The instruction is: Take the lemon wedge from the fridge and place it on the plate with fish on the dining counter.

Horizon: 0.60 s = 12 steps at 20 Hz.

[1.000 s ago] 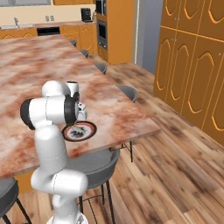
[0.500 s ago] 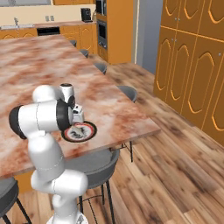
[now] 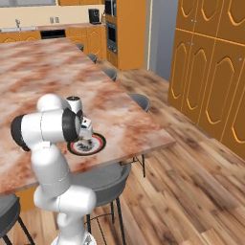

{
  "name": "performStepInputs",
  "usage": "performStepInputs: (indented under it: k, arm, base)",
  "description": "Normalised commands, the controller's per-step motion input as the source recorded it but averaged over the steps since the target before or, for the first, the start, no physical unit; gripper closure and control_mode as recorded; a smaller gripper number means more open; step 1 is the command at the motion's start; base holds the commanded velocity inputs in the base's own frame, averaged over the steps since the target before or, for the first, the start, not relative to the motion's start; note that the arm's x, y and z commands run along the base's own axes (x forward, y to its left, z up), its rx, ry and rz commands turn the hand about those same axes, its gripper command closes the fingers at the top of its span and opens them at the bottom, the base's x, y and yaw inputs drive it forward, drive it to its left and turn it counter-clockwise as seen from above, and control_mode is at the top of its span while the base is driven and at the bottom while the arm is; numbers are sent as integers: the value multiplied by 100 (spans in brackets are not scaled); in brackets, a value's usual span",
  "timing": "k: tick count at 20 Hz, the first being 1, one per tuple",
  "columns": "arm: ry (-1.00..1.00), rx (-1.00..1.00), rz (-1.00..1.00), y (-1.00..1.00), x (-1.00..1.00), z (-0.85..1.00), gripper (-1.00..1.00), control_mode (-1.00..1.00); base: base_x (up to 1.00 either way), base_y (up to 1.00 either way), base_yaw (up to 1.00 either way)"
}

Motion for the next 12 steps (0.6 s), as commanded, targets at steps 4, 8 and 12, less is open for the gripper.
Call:
performStepInputs:
  k: [4, 8, 12]
  arm:
    - [0, 0, 3, -11, 9, -3, -100, -100]
    - [-4, 0, 0, 0, -17, 2, -100, -100]
    - [-21, 0, 0, 0, -54, 51, -100, -100]
  base:
    - [0, 0, 0]
    - [0, 0, 0]
    - [0, 0, 0]
